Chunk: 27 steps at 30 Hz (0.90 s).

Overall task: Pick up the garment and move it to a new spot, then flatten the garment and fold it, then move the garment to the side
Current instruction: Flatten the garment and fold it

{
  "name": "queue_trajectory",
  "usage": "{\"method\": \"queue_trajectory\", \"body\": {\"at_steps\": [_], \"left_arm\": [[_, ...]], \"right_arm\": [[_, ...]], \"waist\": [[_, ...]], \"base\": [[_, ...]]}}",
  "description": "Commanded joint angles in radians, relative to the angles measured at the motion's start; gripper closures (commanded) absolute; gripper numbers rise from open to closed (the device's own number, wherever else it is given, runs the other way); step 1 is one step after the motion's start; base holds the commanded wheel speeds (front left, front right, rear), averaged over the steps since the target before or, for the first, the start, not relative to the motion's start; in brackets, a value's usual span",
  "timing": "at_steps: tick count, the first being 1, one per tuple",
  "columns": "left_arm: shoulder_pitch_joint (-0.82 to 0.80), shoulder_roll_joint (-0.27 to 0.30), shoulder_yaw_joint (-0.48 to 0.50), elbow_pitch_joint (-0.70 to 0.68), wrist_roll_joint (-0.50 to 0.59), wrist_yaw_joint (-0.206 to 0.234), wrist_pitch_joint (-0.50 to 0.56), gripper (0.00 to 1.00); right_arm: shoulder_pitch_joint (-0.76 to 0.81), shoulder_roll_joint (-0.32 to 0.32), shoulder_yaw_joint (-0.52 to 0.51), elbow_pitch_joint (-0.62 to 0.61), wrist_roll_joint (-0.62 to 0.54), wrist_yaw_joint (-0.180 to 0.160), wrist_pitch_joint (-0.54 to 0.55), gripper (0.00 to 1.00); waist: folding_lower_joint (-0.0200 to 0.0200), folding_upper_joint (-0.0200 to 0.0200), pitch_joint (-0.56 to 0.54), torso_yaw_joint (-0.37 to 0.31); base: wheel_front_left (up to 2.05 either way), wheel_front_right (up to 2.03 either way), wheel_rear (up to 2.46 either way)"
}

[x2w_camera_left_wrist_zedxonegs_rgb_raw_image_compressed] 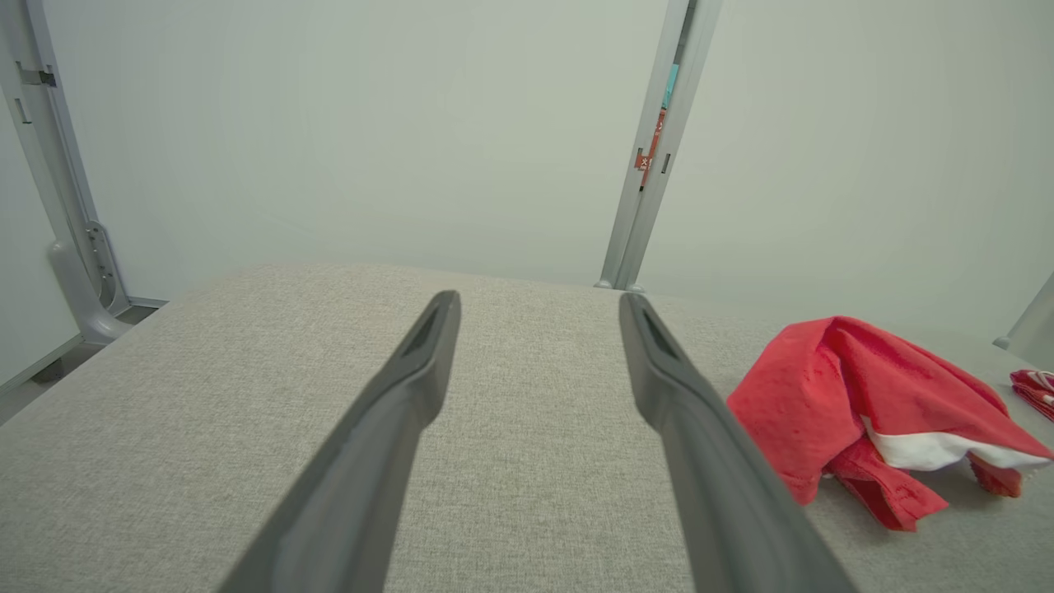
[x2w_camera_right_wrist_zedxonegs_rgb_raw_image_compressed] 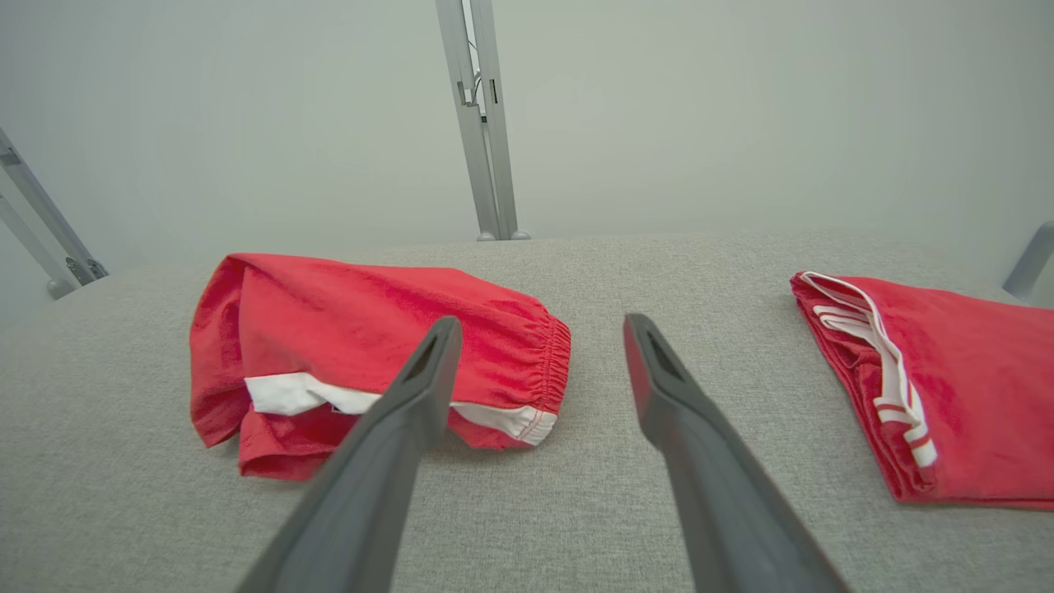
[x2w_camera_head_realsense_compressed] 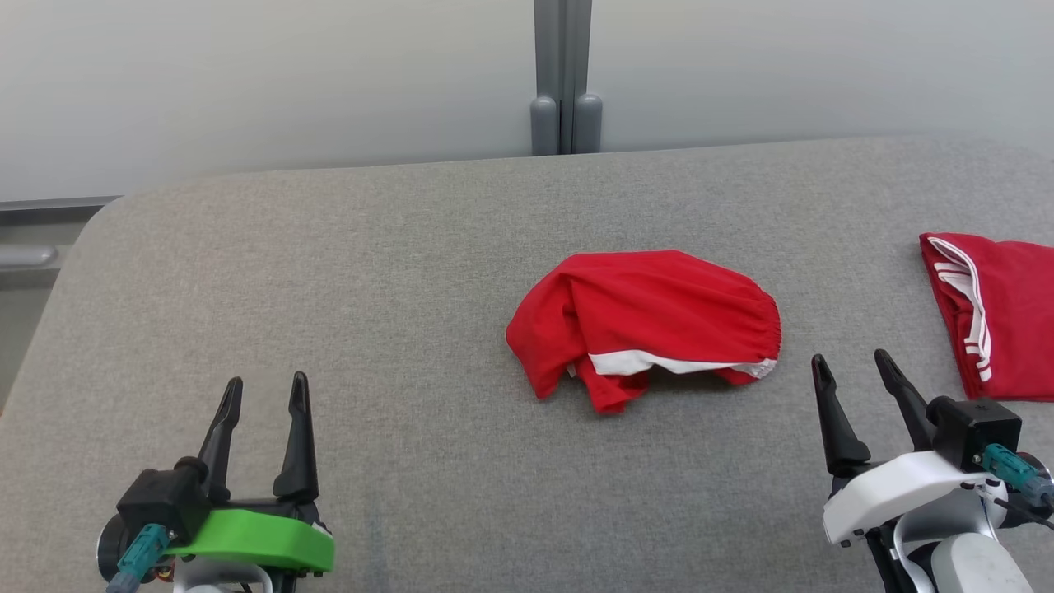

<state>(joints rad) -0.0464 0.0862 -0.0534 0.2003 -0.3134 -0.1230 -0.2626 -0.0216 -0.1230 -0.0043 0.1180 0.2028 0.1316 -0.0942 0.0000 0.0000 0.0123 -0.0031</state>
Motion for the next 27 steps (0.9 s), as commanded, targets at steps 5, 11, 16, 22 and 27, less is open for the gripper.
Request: {"method": "queue_trajectory", "body": {"at_steps": [5, 11, 16, 22, 27], "left_arm": [[0.020, -0.006, 0.011, -0.006, 0.024, -0.005, -0.002, 0.00], [-0.007, -0.015, 0.026, -0.011, 0.026, -0.006, -0.002, 0.00], [-0.014, -0.022, 0.031, -0.021, 0.023, -0.008, -0.002, 0.00], [-0.036, -0.025, 0.014, -0.033, 0.030, -0.008, -0.002, 0.00], [-0.073, -0.023, -0.012, -0.039, 0.027, -0.008, -0.002, 0.00]], "right_arm": [[0.011, 0.005, -0.002, 0.003, 0.008, -0.002, 0.003, 0.00], [-0.016, 0.006, 0.014, 0.009, 0.009, -0.002, 0.002, 0.00], [-0.059, -0.005, 0.029, 0.022, 0.002, -0.002, 0.016, 0.00], [-0.170, -0.006, 0.000, 0.121, 0.035, -0.002, 0.117, 0.00], [-0.288, -0.011, -0.038, 0.271, 0.065, -0.002, 0.211, 0.00]], "waist": [[0.0000, 0.0000, -0.006, 0.013], [0.0000, 0.0000, 0.008, 0.007], [0.0000, 0.0000, 0.019, 0.002], [0.0000, 0.0000, 0.053, 0.007], [0.0000, 0.0000, 0.103, 0.032]], "base": [[0.00, 0.00, 0.00], [0.00, 0.00, 0.00], [0.00, 0.00, 0.00], [0.00, 0.00, 0.00], [0.00, 0.00, 0.00]]}}
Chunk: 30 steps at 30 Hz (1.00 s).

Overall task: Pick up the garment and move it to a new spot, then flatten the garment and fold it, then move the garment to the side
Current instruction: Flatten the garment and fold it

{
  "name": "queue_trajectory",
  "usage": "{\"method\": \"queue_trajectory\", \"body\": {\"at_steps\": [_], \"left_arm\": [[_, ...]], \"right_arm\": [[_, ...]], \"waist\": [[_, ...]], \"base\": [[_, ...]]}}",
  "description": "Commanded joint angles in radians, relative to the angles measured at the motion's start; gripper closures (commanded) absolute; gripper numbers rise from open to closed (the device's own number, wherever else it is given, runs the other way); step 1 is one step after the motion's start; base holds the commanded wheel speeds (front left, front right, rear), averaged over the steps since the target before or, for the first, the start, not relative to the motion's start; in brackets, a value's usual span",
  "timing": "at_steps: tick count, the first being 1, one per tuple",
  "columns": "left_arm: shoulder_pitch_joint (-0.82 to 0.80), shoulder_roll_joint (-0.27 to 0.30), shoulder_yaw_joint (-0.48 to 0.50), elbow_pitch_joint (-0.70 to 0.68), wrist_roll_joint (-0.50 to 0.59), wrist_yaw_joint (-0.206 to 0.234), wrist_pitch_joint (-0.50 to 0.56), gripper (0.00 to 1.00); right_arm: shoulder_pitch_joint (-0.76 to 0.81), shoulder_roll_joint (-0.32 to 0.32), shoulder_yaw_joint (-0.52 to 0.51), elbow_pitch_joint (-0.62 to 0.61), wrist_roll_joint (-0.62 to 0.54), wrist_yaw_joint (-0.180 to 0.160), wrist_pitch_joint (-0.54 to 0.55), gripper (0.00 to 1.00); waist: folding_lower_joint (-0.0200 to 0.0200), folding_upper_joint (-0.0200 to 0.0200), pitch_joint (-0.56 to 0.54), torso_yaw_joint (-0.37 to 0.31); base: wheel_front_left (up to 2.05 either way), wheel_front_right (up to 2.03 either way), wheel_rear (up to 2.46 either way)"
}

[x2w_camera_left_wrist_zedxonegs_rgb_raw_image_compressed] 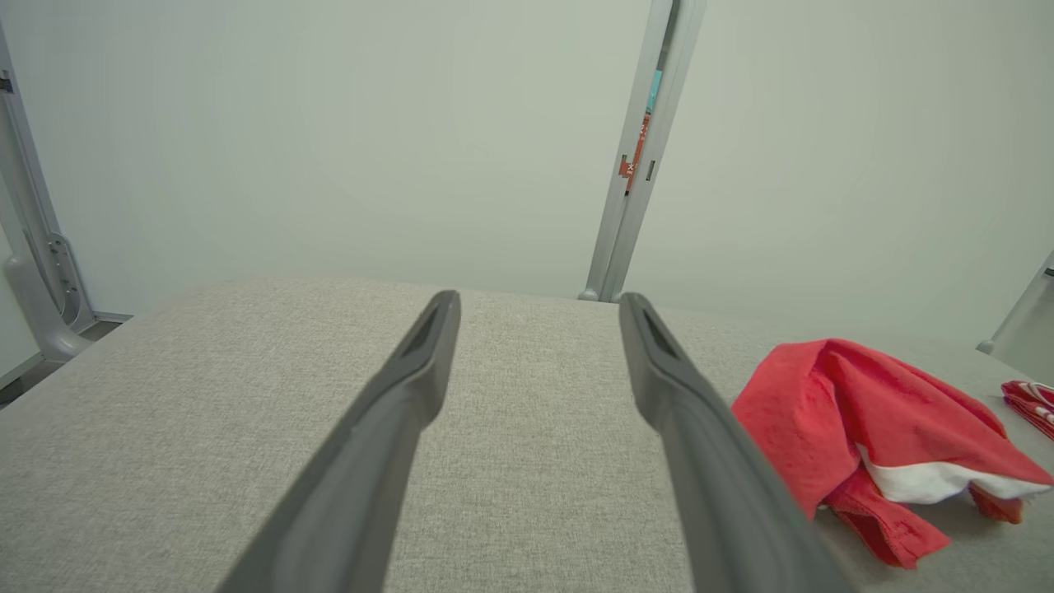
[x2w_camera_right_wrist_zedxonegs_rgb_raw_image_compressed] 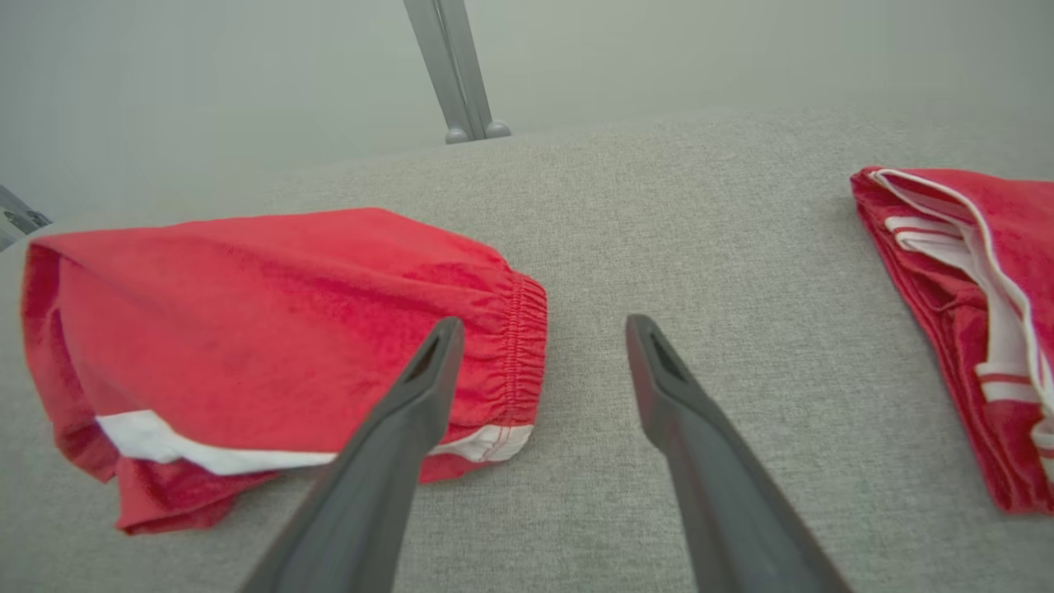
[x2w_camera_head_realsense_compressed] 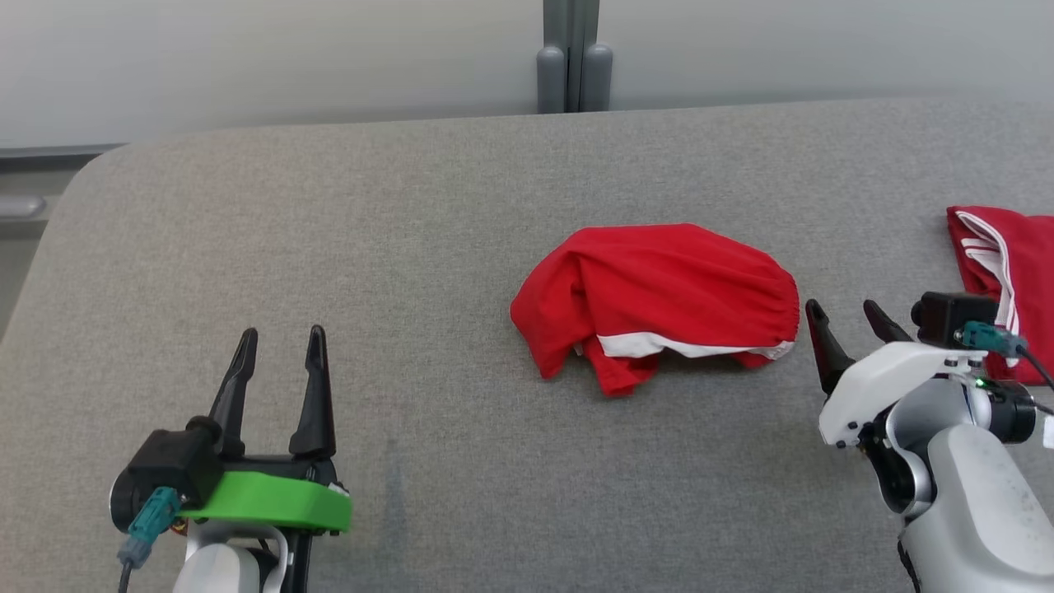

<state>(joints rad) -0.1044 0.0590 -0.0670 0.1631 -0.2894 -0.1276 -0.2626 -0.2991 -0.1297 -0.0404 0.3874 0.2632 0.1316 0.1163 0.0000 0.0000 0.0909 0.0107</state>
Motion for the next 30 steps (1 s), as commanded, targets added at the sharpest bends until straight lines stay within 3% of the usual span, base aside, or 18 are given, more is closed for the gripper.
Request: {"method": "queue_trajectory", "body": {"at_steps": [1, 13, 14, 15, 24, 30], "left_arm": [[-0.022, 0.009, -0.004, -0.001, 0.008, -0.004, -0.002, 0.00], [-0.062, 0.009, -0.012, 0.002, -0.008, -0.004, -0.002, 0.00], [-0.062, 0.009, -0.011, 0.002, -0.010, -0.004, -0.002, 0.00], [-0.063, 0.008, -0.011, 0.002, -0.011, -0.004, -0.003, 0.00], [-0.038, 0.004, -0.006, 0.012, -0.014, -0.004, -0.002, 0.00], [-0.022, 0.003, 0.004, 0.002, -0.012, -0.004, -0.003, 0.00]], "right_arm": [[-0.034, -0.003, -0.007, 0.034, 0.012, -0.002, 0.017, 0.00], [-0.197, -0.002, 0.042, 0.291, 0.087, -0.001, 0.089, 0.00], [-0.204, -0.006, 0.052, 0.296, 0.097, -0.001, 0.079, 0.56], [-0.208, -0.010, 0.061, 0.296, 0.103, -0.001, 0.071, 1.00], [-0.249, -0.058, 0.181, 0.197, 0.130, -0.001, -0.038, 1.00], [-0.349, -0.077, 0.310, 0.060, 0.152, -0.001, -0.016, 1.00]], "waist": [[0.0000, 0.0000, 0.036, 0.024], [0.0000, 0.0000, 0.102, 0.071], [0.0000, 0.0000, 0.102, 0.073], [0.0000, 0.0000, 0.100, 0.075], [0.0000, 0.0000, 0.049, 0.079], [0.0000, 0.0000, 0.026, 0.073]], "base": [[0.00, 0.00, 0.00], [0.00, 0.00, 0.00], [0.00, 0.00, 0.00], [0.00, 0.00, 0.00], [0.00, 0.00, 0.00], [0.00, 0.00, 0.00]]}}
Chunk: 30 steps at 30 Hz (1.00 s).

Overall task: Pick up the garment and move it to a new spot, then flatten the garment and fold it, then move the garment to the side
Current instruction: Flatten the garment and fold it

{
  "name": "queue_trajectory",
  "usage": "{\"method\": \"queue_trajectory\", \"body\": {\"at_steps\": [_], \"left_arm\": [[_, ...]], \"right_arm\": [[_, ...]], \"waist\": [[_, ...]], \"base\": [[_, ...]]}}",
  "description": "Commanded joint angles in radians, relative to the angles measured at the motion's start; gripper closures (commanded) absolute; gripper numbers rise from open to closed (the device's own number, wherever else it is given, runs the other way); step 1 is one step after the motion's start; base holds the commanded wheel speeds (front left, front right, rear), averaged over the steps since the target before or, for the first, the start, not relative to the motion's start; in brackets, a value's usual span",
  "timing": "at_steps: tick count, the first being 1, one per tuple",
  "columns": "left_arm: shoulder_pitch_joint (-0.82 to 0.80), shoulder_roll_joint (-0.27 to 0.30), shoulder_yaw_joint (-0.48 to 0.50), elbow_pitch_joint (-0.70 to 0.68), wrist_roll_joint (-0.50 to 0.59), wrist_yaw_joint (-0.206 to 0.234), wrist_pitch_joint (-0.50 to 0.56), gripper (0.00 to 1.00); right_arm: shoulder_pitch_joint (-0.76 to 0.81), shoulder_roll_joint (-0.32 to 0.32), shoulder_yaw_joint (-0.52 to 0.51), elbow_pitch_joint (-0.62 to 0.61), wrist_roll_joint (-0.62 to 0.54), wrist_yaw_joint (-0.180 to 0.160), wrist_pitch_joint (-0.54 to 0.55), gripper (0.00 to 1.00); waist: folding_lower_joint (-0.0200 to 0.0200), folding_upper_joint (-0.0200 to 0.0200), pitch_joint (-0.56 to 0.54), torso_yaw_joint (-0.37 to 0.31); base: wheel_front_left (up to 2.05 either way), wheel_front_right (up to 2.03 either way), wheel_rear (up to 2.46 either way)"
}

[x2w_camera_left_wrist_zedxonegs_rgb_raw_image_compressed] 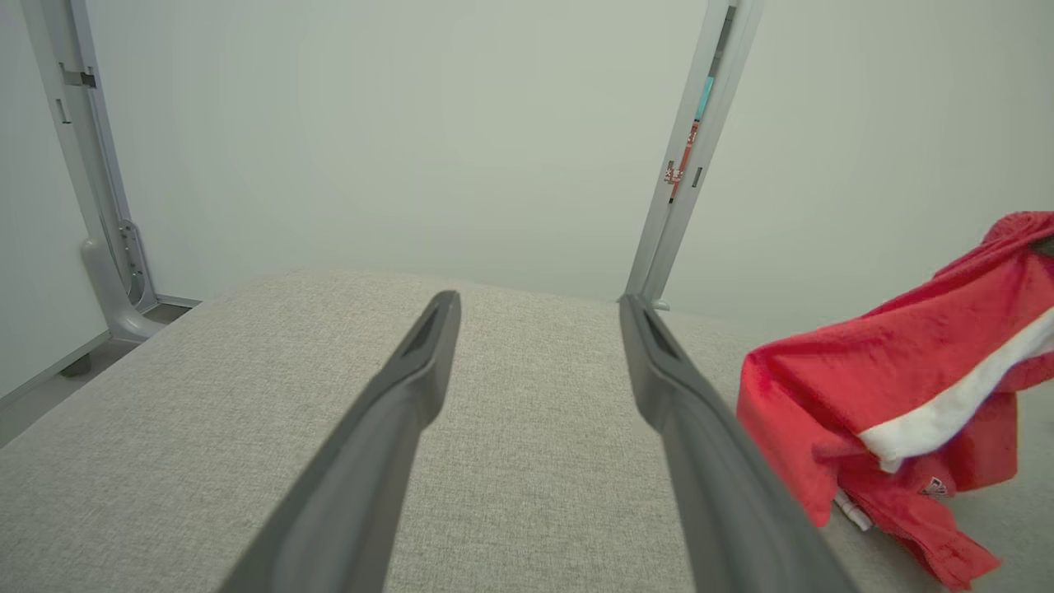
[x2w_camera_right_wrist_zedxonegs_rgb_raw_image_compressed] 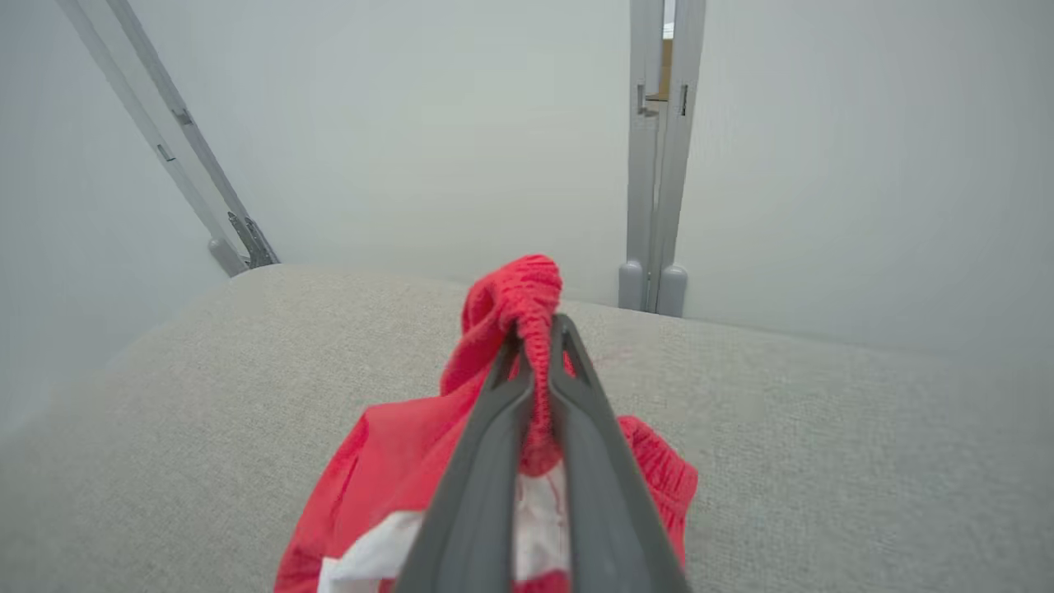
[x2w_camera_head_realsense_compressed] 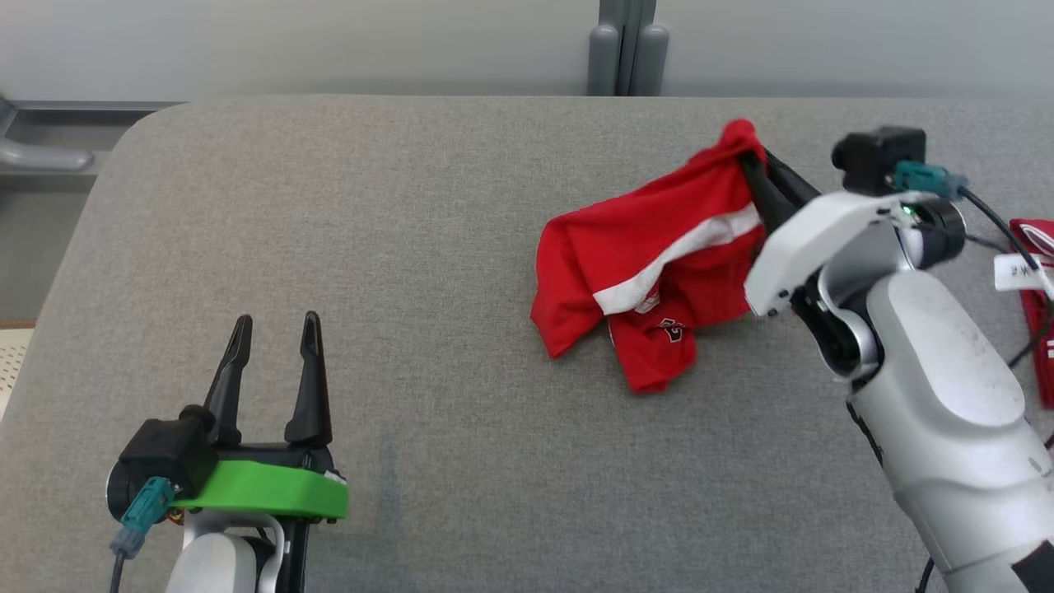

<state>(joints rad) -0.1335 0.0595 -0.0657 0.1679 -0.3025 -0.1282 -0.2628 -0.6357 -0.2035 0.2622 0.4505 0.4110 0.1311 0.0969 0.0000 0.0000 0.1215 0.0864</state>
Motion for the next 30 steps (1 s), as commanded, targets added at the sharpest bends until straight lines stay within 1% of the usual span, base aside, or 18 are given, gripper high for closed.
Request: {"method": "queue_trajectory", "body": {"at_steps": [1, 5, 10, 12, 17, 19, 22, 26, 30], "left_arm": [[0.009, 0.002, 0.004, -0.003, 0.001, -0.003, -0.002, 0.00], [0.004, 0.001, -0.001, -0.004, -0.002, -0.003, -0.002, 0.00], [-0.002, 0.000, -0.013, -0.009, -0.004, -0.003, -0.002, 0.00], [-0.002, -0.001, -0.013, -0.011, -0.004, -0.003, -0.002, 0.00], [0.005, 0.005, -0.006, -0.015, -0.003, -0.003, -0.002, 0.00], [0.005, 0.007, -0.001, -0.017, -0.003, -0.003, -0.002, 0.00], [0.003, 0.005, 0.004, -0.018, -0.002, -0.003, -0.002, 0.00], [0.000, 0.004, -0.003, -0.020, -0.004, -0.003, -0.002, 0.00], [-0.006, 0.002, -0.007, -0.022, -0.005, -0.003, -0.002, 0.00]], "right_arm": [[-0.033, -0.005, 0.029, -0.016, 0.010, -0.001, 0.011, 1.00], [-0.140, 0.003, 0.116, -0.039, 0.046, -0.001, 0.012, 1.00], [-0.272, 0.031, 0.194, -0.025, 0.113, -0.001, -0.042, 1.00], [-0.316, 0.045, 0.204, -0.026, 0.141, -0.001, -0.081, 1.00], [-0.391, 0.047, 0.198, -0.029, 0.161, -0.001, -0.190, 1.00], [-0.381, 0.035, 0.185, -0.007, 0.152, -0.001, -0.203, 1.00], [-0.317, 0.017, 0.153, 0.049, 0.132, -0.001, -0.182, 1.00], [-0.196, -0.013, 0.080, 0.133, 0.089, -0.001, -0.147, 1.00], [-0.058, -0.043, -0.012, 0.194, 0.032, -0.001, -0.143, 1.00]], "waist": [[0.0000, 0.0000, -0.005, -0.002], [0.0000, 0.0000, -0.004, 0.004], [0.0000, 0.0000, -0.001, 0.018], [0.0000, 0.0000, 0.000, 0.022], [0.0000, 0.0000, -0.002, 0.024], [0.0000, 0.0000, -0.002, 0.023], [0.0000, 0.0000, 0.000, 0.019], [0.0000, 0.0000, 0.009, 0.013], [0.0000, 0.0000, 0.018, 0.007]], "base": [[0.00, 0.00, 0.00], [0.00, 0.00, 0.00], [0.00, 0.00, 0.00], [0.00, 0.00, 0.00], [0.00, 0.00, 0.00], [0.00, 0.00, 0.00], [0.00, 0.00, 0.00], [0.00, 0.00, 0.00], [0.00, 0.00, 0.00]]}}
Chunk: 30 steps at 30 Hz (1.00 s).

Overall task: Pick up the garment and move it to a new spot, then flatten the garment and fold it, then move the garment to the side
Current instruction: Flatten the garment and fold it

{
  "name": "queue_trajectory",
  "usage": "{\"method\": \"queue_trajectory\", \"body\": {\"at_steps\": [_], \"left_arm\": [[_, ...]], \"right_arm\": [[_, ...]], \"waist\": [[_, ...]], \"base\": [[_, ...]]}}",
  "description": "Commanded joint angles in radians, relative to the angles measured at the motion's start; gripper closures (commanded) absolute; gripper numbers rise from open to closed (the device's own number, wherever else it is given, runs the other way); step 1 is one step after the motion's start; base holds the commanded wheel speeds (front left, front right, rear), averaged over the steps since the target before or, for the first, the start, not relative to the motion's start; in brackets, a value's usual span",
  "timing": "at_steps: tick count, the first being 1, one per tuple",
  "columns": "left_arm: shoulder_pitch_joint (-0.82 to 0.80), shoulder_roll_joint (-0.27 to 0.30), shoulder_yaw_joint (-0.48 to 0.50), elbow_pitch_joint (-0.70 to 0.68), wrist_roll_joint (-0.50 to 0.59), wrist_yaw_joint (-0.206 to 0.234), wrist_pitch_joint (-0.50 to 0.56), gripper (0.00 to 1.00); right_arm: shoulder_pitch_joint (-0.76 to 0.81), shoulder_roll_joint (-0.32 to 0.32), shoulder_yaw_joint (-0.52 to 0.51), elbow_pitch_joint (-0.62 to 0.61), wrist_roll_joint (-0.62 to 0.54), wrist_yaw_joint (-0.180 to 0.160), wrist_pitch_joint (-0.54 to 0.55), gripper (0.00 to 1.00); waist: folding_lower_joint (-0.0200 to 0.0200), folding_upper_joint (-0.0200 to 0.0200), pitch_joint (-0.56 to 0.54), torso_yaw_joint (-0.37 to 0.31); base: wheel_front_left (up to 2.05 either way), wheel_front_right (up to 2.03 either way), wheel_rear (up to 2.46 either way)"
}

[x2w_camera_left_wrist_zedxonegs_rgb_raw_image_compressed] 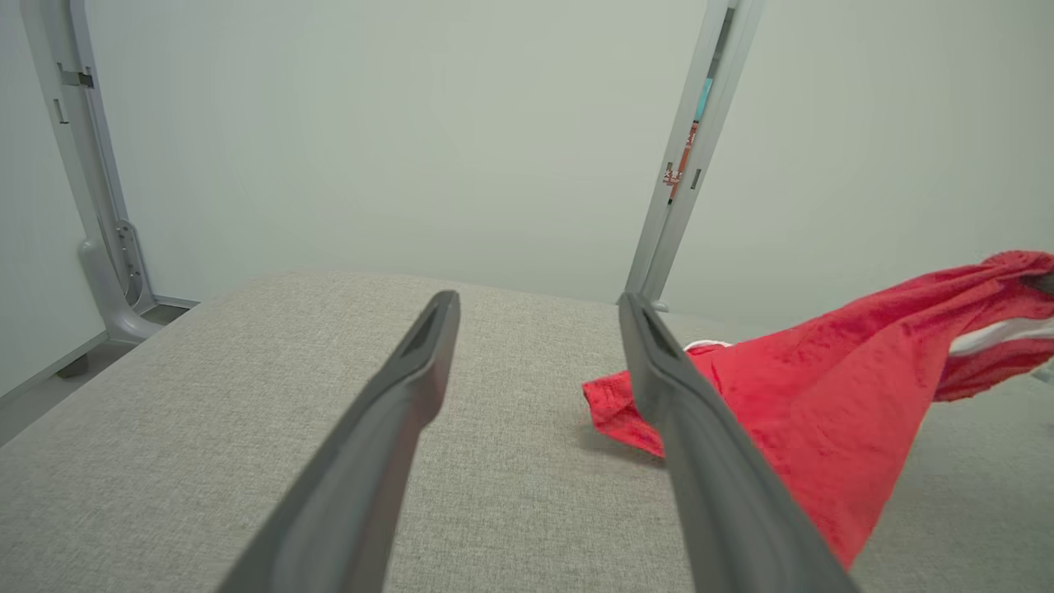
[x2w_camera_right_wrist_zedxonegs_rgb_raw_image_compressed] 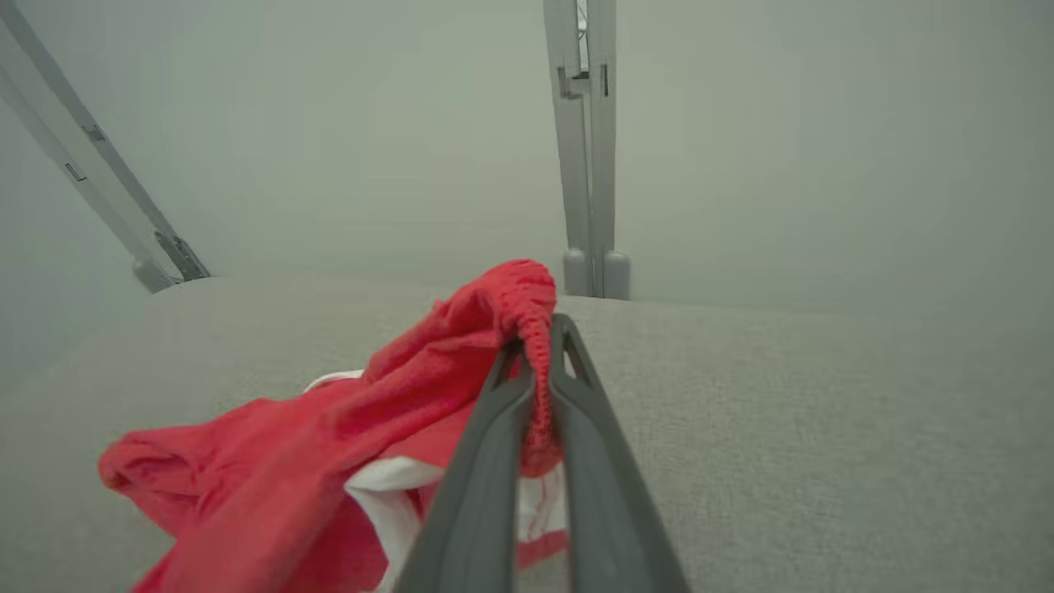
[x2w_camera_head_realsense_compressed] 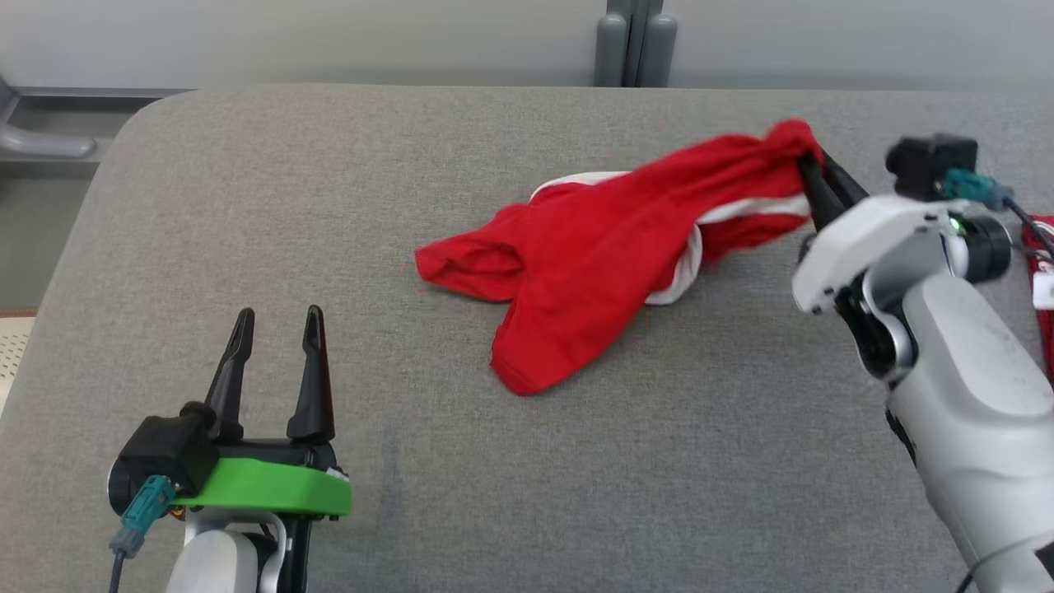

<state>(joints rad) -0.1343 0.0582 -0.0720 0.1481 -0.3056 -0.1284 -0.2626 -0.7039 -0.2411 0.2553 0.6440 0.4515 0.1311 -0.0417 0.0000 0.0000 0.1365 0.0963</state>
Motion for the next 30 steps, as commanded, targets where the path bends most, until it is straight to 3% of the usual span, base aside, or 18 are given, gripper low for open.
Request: {"method": "queue_trajectory", "body": {"at_steps": [1, 7, 12, 22, 23, 24, 30], "left_arm": [[-0.006, 0.003, 0.000, -0.003, -0.002, -0.003, -0.003, 0.00], [-0.006, 0.004, 0.013, -0.005, 0.003, -0.003, -0.002, 0.00], [-0.011, 0.004, 0.009, -0.003, 0.004, -0.003, -0.002, 0.00], [-0.018, 0.007, 0.003, -0.006, 0.004, -0.002, -0.003, 0.00], [-0.020, 0.007, 0.003, -0.006, 0.004, -0.003, -0.003, 0.00], [-0.022, 0.009, 0.002, -0.005, 0.004, -0.003, -0.003, 0.00], [-0.023, 0.009, -0.007, 0.002, 0.002, -0.002, -0.003, 0.00]], "right_arm": [[0.042, -0.009, -0.035, 0.011, -0.020, -0.001, -0.005, 1.00], [0.173, 0.004, -0.162, -0.028, -0.069, -0.001, 0.002, 1.00], [0.281, 0.031, -0.227, -0.185, -0.101, -0.001, 0.040, 1.00], [0.565, 0.113, -0.380, -0.492, -0.252, -0.001, 0.295, 1.00], [0.582, 0.122, -0.386, -0.506, -0.262, -0.001, 0.312, 0.66], [0.593, 0.129, -0.394, -0.518, -0.270, -0.001, 0.325, 0.00], [0.629, 0.153, -0.398, -0.588, -0.270, -0.001, 0.349, 0.00]], "waist": [[0.0000, 0.0000, 0.005, -0.005], [0.0000, 0.0000, 0.010, -0.026], [0.0000, 0.0000, 0.008, -0.041], [0.0000, 0.0000, 0.013, -0.063], [0.0000, 0.0000, 0.015, -0.064], [0.0000, 0.0000, 0.016, -0.065], [0.0000, 0.0000, 0.013, -0.061]], "base": [[0.00, 0.00, 0.00], [0.00, 0.00, 0.00], [0.00, 0.00, 0.00], [0.00, 0.00, 0.00], [0.00, 0.00, 0.00], [0.00, 0.00, 0.00], [0.00, 0.00, 0.00]]}}
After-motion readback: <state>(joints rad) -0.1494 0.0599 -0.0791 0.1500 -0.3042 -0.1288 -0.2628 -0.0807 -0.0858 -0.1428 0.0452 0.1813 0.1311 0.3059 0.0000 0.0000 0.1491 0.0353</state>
